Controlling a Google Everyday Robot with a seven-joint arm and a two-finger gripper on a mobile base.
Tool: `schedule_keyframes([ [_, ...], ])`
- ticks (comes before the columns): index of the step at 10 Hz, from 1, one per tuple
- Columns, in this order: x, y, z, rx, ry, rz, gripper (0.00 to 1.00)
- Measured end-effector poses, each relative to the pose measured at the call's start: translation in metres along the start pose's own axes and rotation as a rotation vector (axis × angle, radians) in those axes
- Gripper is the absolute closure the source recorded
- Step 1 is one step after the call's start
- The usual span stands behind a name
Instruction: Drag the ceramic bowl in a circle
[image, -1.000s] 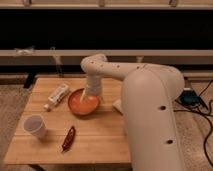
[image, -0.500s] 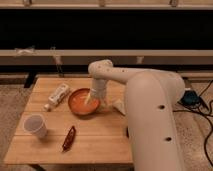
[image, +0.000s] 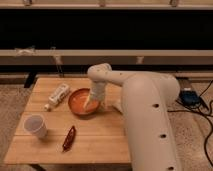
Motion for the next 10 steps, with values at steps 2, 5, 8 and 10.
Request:
schedule_keyframes([
  [2,0.001,0.0,0.0,0.008,-0.007,-0.004,0.48],
  [5,0.005,-0.001,-0.003,0.011,-0.02,0.011,0.79],
  [8,0.019,-0.001,-0.007,0.038,-0.002,0.013,1.0],
  [10,0.031,-0.003,-0.016,0.055,0.005,0.024,1.0],
])
